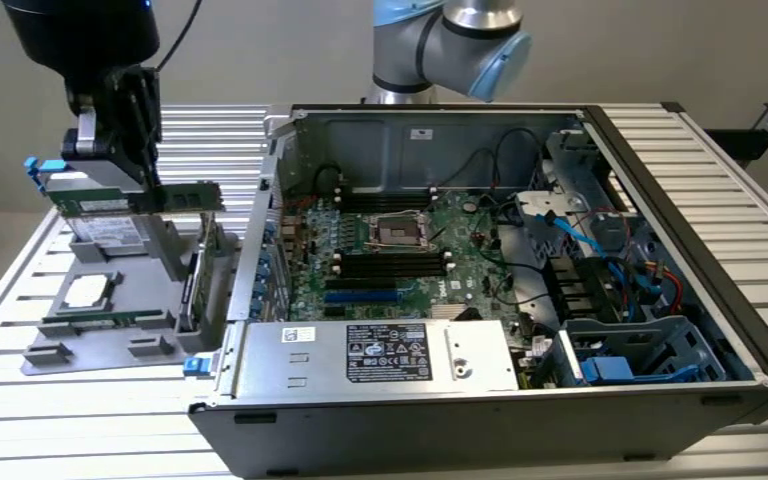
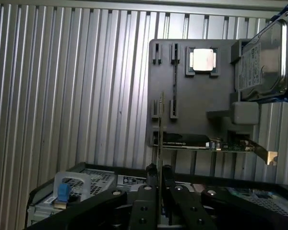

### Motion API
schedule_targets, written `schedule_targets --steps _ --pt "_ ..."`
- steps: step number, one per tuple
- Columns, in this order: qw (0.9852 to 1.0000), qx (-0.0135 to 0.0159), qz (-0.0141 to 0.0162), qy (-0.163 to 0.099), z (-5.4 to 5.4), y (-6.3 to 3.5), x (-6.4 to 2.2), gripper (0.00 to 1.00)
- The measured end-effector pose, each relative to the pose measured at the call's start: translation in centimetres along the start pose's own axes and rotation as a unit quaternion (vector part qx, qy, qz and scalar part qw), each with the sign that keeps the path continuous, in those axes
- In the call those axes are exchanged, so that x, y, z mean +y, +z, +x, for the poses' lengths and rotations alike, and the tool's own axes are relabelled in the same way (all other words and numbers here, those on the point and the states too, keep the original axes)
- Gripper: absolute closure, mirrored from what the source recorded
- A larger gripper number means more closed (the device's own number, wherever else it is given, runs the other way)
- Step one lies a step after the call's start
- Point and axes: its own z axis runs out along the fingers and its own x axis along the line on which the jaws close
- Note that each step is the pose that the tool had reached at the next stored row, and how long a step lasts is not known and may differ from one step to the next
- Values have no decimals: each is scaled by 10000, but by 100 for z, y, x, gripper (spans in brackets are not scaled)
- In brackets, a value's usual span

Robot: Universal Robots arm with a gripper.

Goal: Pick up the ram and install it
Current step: 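Pick up the ram and move it above insertion slot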

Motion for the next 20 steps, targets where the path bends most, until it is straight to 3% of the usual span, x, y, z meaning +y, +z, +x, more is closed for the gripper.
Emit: schedule_targets --steps 5,8,20 --pt "10000 -6 -1 -1 -4 -30 -160 85" --pt "10000 -39 1 -3 -10 -38 -251 85" --pt "9994 -350 24 -27 -27 -67 -586 85"
